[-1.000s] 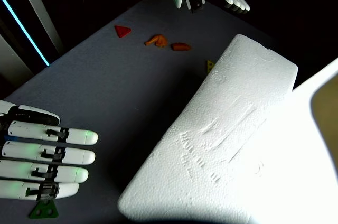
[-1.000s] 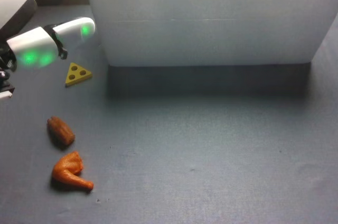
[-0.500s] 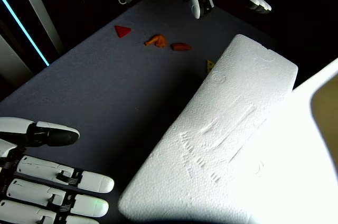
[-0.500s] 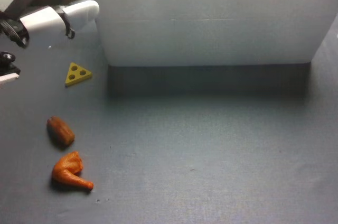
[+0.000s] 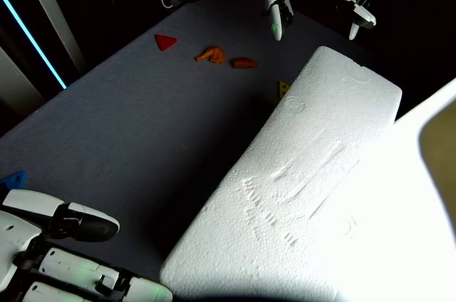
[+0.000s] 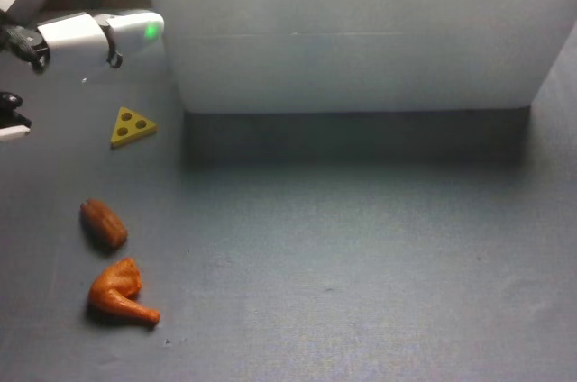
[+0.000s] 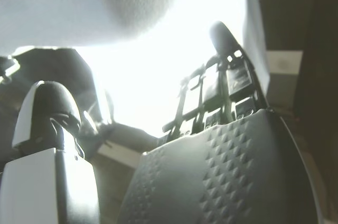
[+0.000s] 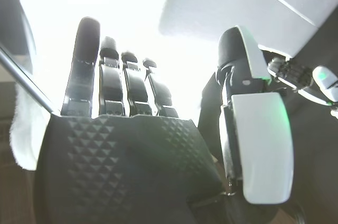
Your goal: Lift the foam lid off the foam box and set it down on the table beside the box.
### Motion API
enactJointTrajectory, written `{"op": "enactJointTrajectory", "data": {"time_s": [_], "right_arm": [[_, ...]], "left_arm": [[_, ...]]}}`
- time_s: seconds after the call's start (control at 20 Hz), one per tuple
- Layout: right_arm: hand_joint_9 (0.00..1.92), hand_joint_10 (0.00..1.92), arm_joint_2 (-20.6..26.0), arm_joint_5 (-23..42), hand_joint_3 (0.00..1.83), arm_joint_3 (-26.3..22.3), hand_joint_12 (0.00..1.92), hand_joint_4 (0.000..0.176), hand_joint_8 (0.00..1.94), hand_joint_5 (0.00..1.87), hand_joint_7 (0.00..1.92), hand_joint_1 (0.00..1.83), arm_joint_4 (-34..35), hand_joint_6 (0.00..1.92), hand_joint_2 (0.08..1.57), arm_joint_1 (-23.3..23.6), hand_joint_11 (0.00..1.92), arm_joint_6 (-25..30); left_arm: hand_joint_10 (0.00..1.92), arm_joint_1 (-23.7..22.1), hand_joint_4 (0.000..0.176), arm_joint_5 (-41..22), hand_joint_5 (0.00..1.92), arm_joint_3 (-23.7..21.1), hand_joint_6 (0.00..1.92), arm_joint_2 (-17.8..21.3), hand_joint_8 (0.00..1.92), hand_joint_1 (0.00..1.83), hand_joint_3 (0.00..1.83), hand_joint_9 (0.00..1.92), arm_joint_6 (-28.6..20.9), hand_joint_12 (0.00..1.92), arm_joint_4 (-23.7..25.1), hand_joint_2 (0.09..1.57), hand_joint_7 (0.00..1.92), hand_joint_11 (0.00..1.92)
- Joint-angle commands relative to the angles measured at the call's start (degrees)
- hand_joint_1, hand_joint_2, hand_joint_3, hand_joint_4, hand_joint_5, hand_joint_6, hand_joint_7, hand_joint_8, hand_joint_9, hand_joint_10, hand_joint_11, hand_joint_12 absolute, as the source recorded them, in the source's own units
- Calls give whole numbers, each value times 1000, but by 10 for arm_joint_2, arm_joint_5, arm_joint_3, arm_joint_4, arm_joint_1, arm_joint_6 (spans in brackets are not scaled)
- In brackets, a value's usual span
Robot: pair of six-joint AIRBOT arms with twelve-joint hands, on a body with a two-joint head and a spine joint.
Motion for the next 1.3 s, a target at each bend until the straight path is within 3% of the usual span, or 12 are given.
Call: {"op": "enactJointTrajectory", "data": {"time_s": [0.0, 0.1, 0.2, 0.25, 0.3, 0.4, 0.45, 0.55, 0.65, 0.7, 0.9, 1.25], "right_arm": [[0, 0, 5, 63, 0, 9, 1921, 0, 0, 0, 0, 525, -2, 0, 1186, 9, 0, -2], [0, 0, -4, 43, 0, 22, 1921, 0, 0, 0, 0, 513, 0, 0, 1198, 26, 0, -3], [0, 0, -15, 17, 0, 34, 1921, 0, 0, 0, 0, 495, 1, 0, 1181, 50, 0, -18], [0, 0, -19, 11, 0, 37, 1921, 3, 0, 0, 0, 510, 2, 0, 1175, 55, 0, -23], [0, 0, -23, 5, 0, 42, 1921, 0, 0, 0, 0, 502, 4, 0, 1177, 59, 0, -24], [0, 0, -29, -3, 0, 49, 1921, 0, 0, 0, 0, 602, 11, 0, 1192, 62, 0, -25], [0, 0, -31, -5, 0, 53, 1742, 0, 0, 0, 0, 608, 16, 0, 1187, 62, 0, -25], [0, 0, -33, -8, 0, 57, 1894, 0, 0, 0, 0, 598, 22, 0, 1154, 62, 0, -26], [0, 0, -33, -9, 1, 58, 1920, 10, 0, 0, 0, 628, 27, 0, 1157, 62, 0, -31], [0, 0, -33, -9, 0, 59, 1921, 1, 0, 0, 0, 599, 31, 0, 1144, 62, 0, -32], [0, 0, -35, -17, 4, 67, 1921, 0, 0, 0, 0, 601, 43, 0, 1165, 62, 0, -32], [0, 0, -51, -41, 2, 89, 1921, 0, 0, 0, 0, 570, 60, 0, 1167, 69, 0, -32]], "left_arm": [[0, -7, 0, -63, 0, 7, 0, 1, 0, 662, 0, 0, -1, 1265, -5, 1059, 0, 0], [0, -11, 0, -50, 0, 16, 0, -6, 0, 648, 2, 0, -1, 1136, -10, 1049, 0, 0], [0, -15, 8, -37, 0, 27, 0, -16, 0, 599, 1, 0, -4, 1139, -16, 1019, 0, 0], [0, -16, 24, -33, 0, 32, 0, -20, 0, 589, 1, 0, -7, 1178, -18, 1027, 0, 0], [0, -18, 20, -29, 0, 36, 0, -22, 0, 565, 4, 0, -8, 1189, -20, 1036, 0, 0], [0, -22, 16, -17, 0, 44, 0, -29, 0, 610, 0, 0, -9, 865, -20, 1030, 0, 0], [0, -24, 7, -13, 0, 47, 0, -32, 0, 622, 0, 0, -9, 709, -21, 1036, 0, 0], [0, -25, 2, -5, 0, 53, 0, -36, 0, 568, 1, 0, -9, 730, -25, 1041, 0, 0], [0, -25, 0, -2, 0, 56, 0, -39, 0, 535, 0, 0, -9, 972, -29, 1040, 0, 0], [0, -25, 0, 0, 0, 58, 0, -40, 0, 538, 0, 0, -9, 998, -32, 1038, 0, 0], [0, -25, 0, 8, 0, 64, 0, -44, 0, 530, 0, 0, -10, 887, -37, 1024, 0, 0], [0, -33, 0, 36, 0, 86, 0, -63, 0, 544, 1, 0, -17, 475, -41, 1038, 0, 0]]}}
